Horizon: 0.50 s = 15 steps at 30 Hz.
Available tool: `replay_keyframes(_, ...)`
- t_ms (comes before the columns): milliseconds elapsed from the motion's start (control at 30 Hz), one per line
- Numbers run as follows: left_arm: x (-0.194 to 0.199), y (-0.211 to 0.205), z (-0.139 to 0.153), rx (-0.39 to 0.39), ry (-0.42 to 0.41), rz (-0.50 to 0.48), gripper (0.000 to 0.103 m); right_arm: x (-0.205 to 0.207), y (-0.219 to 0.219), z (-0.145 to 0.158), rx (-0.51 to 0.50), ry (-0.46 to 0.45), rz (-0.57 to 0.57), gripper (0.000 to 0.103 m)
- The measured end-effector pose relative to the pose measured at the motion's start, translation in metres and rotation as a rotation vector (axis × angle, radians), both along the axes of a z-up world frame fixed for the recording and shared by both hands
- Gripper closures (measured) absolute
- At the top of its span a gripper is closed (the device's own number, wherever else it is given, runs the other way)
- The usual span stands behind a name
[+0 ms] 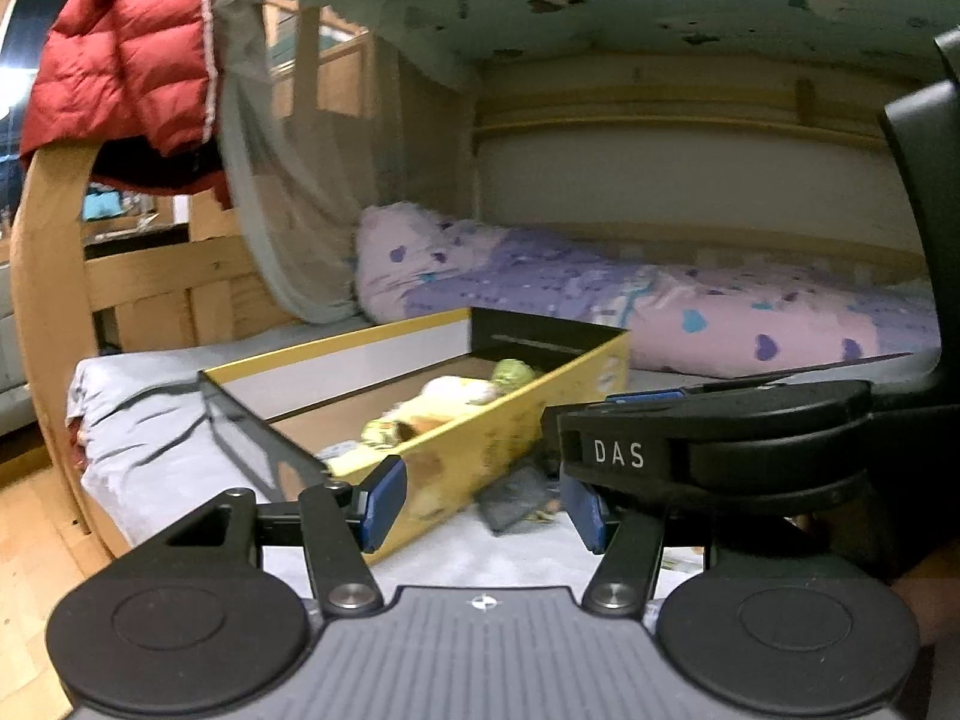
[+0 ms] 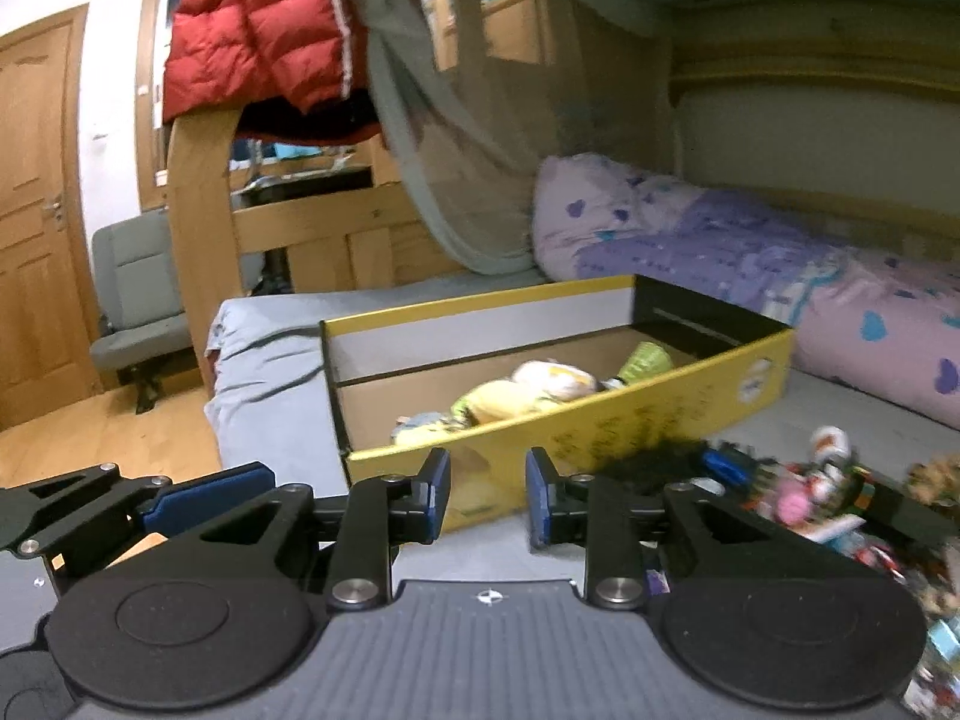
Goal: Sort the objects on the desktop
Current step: 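Move both open grippers back toward the LEGO pile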
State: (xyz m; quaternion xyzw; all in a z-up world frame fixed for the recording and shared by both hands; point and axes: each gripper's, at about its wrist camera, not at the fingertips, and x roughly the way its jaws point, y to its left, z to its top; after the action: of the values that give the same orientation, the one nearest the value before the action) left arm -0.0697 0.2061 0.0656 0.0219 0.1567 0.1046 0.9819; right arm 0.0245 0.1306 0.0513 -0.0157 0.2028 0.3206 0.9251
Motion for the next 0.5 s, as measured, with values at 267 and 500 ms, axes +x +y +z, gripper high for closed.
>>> replay_keyframes(267,-0.015,-0.058,0.0,0.015,0.018,-0.101,0.044,-0.034,-0.063,0.007,0.009,-0.011,-0.076,0.069)
replay_keyframes(500,-0.028,-0.099,-0.001,0.033,0.024,-0.17,0.043,-0.061,-0.119,0.008,0.042,-0.003,-0.136,0.059)
